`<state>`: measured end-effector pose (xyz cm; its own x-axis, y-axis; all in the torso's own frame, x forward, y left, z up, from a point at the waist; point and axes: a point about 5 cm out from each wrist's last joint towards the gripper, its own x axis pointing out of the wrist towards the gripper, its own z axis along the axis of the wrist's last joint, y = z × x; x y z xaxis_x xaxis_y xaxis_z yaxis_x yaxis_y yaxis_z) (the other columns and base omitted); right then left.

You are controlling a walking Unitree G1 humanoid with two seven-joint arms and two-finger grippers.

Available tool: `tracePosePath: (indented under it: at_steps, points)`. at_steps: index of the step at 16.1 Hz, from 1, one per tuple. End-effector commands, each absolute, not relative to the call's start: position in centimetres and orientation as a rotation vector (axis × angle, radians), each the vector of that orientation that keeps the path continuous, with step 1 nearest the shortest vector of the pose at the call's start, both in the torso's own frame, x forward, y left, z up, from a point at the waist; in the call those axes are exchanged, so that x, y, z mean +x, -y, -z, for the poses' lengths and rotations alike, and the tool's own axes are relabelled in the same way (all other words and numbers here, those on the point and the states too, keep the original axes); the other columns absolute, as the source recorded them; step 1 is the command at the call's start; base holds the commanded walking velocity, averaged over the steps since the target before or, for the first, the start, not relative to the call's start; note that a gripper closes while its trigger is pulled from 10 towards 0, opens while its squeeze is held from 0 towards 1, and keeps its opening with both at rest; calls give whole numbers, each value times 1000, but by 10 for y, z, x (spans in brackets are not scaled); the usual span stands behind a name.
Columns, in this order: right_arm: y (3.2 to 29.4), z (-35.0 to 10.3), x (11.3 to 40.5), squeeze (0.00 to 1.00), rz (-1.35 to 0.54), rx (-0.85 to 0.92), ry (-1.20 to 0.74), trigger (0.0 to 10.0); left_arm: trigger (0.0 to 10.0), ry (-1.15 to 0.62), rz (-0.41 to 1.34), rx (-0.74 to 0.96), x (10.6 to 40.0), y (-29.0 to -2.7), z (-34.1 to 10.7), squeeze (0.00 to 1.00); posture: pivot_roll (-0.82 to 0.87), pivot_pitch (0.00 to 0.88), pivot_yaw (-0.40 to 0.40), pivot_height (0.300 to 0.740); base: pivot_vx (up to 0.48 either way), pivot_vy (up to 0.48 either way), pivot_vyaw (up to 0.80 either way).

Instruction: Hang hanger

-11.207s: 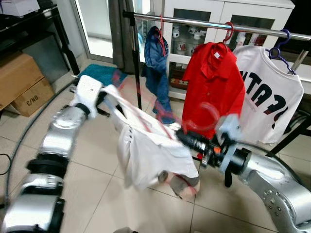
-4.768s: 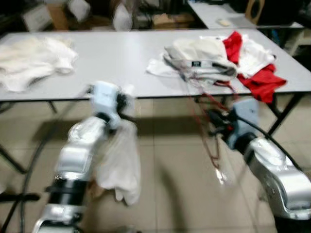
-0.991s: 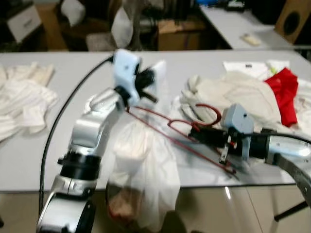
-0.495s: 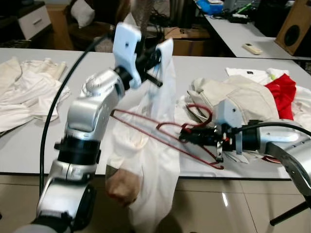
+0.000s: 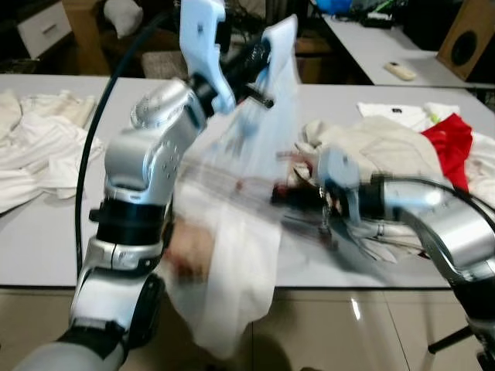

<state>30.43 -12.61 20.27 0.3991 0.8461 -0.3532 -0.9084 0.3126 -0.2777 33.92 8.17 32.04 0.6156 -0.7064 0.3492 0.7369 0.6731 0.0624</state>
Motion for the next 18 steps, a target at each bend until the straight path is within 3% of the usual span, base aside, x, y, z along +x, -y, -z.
tracePosePath:
  at_steps: [1,4,5,7,8,10,12,13,16,18]
  points:
    - [140,-215,343,0,-910,-544,-117,10000,10000,532,903,-151,322,-78,-366,0,-118,0,5,740,0,0,0]
    - [153,-265,383,0,-623,-576,67,10000,10000,611,949,-196,313,-79,-386,0,-109,0,-2,740,0,0,0]
    - [160,-306,391,0,-480,-580,239,10000,10000,637,963,-215,310,-79,-392,0,-107,0,-5,740,0,0,0]
    - [171,-397,381,0,-322,-473,640,10000,10000,698,984,-268,302,-84,-404,0,-101,0,-16,740,0,0,0]
    - [170,-402,380,0,-338,-467,657,10000,10000,699,985,-274,301,-85,-405,0,-101,0,-16,740,0,0,0]
    - [163,-381,387,0,-427,-522,556,10000,10000,676,969,-270,302,-86,-401,0,-103,0,-21,740,0,0,0]
    - [150,-315,394,0,-597,-630,380,10000,10000,599,945,-266,305,-82,-384,0,-113,0,-18,740,0,0,0]
    - [150,-304,392,0,-631,-639,358,10000,10000,565,946,-254,306,-79,-376,0,-117,0,-12,740,0,0,0]
    - [166,-252,370,0,-854,-664,203,10000,10000,197,884,-118,323,-59,-292,0,-131,0,6,740,0,0,0]
    - [179,-228,343,0,-1014,-711,74,10000,10000,66,820,-2,329,-57,-254,0,-142,0,15,740,0,0,0]
